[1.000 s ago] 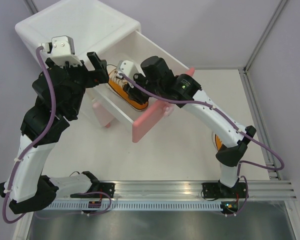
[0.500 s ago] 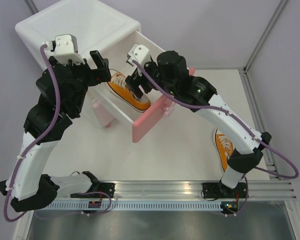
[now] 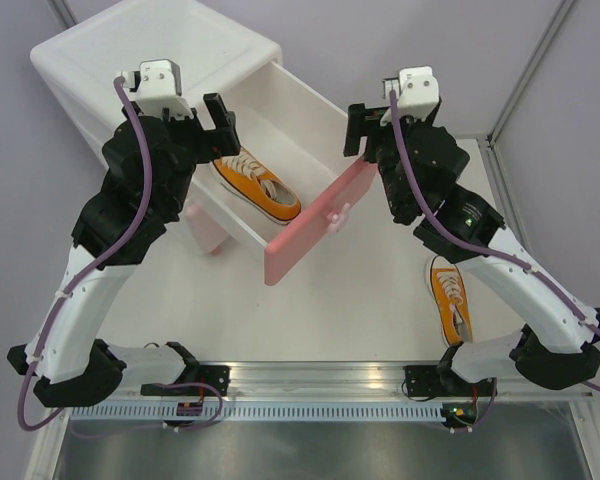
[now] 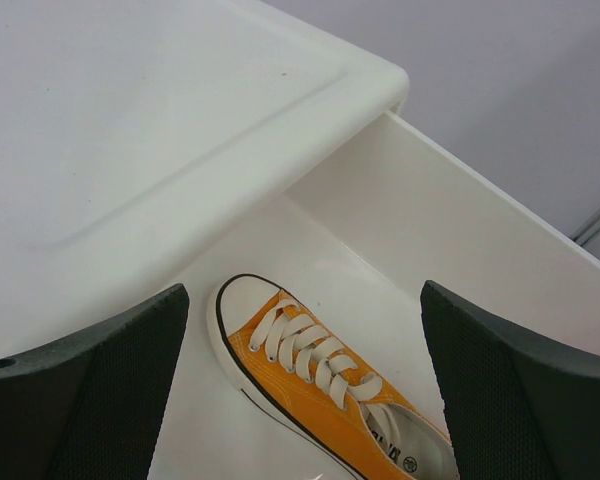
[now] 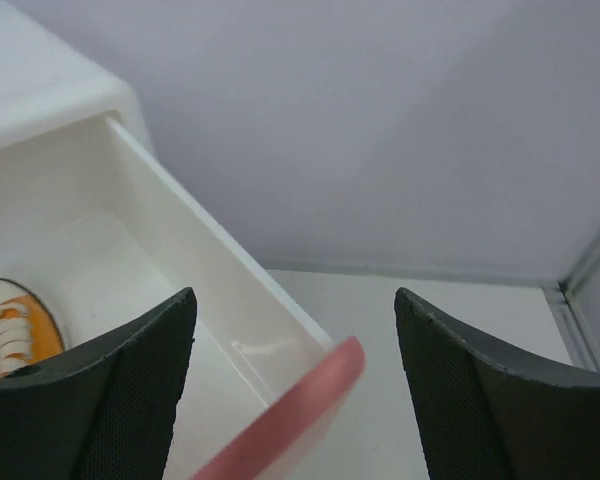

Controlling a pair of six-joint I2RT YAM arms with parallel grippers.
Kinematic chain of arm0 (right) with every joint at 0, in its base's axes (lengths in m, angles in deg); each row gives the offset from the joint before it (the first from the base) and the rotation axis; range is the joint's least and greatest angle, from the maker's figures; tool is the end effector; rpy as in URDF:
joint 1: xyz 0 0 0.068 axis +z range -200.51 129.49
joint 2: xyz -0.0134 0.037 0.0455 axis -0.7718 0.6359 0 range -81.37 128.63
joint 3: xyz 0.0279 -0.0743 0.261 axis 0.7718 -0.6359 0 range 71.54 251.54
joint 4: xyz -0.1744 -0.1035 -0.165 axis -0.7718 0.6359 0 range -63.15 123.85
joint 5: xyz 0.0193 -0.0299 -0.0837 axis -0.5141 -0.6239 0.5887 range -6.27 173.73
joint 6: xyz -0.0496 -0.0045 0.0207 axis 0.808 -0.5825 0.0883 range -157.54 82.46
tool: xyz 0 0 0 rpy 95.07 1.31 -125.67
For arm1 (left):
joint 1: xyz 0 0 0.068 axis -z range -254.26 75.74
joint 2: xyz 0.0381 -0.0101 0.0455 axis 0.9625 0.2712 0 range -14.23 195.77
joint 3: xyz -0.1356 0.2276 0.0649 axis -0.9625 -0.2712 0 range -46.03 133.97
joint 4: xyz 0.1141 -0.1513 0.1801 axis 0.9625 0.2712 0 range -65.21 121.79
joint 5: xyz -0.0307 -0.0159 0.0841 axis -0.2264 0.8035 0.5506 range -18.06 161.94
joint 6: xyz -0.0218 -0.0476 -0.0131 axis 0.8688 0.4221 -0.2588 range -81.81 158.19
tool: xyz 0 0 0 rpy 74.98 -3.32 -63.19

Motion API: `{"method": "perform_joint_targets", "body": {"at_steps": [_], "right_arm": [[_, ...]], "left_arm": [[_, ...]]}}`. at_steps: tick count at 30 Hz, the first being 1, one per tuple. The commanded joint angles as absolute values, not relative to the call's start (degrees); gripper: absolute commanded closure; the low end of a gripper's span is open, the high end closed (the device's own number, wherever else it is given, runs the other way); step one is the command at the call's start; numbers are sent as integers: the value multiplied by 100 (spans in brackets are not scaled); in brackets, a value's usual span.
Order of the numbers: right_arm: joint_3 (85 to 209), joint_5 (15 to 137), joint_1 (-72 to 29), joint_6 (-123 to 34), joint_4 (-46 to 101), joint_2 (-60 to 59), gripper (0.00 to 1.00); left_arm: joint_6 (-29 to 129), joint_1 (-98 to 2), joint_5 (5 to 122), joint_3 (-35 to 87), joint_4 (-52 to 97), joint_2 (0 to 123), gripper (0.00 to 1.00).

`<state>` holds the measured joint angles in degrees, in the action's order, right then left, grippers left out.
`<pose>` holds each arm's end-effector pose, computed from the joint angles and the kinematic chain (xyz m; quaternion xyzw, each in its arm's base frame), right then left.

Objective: Place and organize the shoes in the shoe cabinet

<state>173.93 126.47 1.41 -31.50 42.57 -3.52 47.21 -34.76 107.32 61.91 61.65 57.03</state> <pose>0.1803 0.1909 0.5433 -0.0515 0.6641 0.0573 0.7436 0.1667 -0.1106 0.5576 -0.0296 0.7074 -0.0802 0.7016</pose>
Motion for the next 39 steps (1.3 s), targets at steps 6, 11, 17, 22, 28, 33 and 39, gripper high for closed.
{"method": "perform_joint_targets", "body": {"at_steps": [6,11,17,22,28,33,39], "right_arm": [[16297,14439,-690,-7740,7901,-1297,18],[15207,13340,-1499,-9341,9197,-1676,19],[13871,11872,-2562,-9617,9093,-1914,19],[12921,10774,-3703,-9493,8477,-1844,19],[12217,10218,-4172,-9353,8213,-1563,19],[11787,10043,-4392,-9230,8082,-1484,20],[11602,9867,-4664,-9151,7941,-1326,19]], "left_arm": [[4610,-3498,10394,6199,5749,5766,0],[4619,-3498,10288,6102,5634,5810,0],[4619,-3506,10139,5970,5529,5837,0],[4619,-3541,10024,5900,5520,5845,0],[4654,-3559,9901,5847,5502,5863,0],[4760,-3559,9884,5715,5546,5775,0],[4742,-3559,9884,5715,5581,5793,0]]}}
